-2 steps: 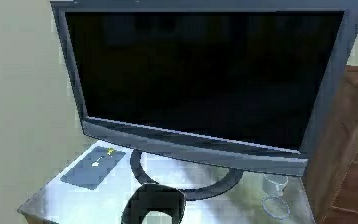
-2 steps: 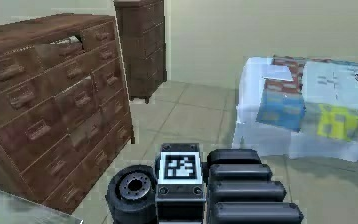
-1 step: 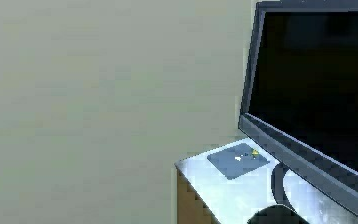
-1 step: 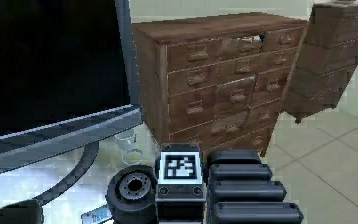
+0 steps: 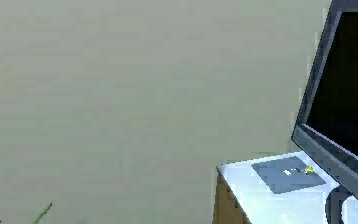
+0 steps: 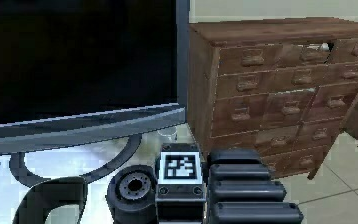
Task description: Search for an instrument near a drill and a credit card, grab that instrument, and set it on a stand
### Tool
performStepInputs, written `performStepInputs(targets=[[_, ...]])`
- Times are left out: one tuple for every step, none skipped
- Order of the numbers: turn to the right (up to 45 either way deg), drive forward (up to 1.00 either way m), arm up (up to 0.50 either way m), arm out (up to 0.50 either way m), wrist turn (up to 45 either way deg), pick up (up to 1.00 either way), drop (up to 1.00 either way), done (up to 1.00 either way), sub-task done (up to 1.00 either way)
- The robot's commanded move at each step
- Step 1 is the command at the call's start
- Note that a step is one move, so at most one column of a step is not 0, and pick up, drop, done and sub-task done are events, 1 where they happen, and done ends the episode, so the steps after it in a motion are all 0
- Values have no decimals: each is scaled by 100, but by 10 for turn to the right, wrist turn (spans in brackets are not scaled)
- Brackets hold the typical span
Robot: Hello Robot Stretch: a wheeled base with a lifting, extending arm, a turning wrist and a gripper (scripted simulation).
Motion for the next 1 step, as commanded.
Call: performStepInputs(targets=[[0, 0, 0, 48, 0, 0, 0, 0, 0]])
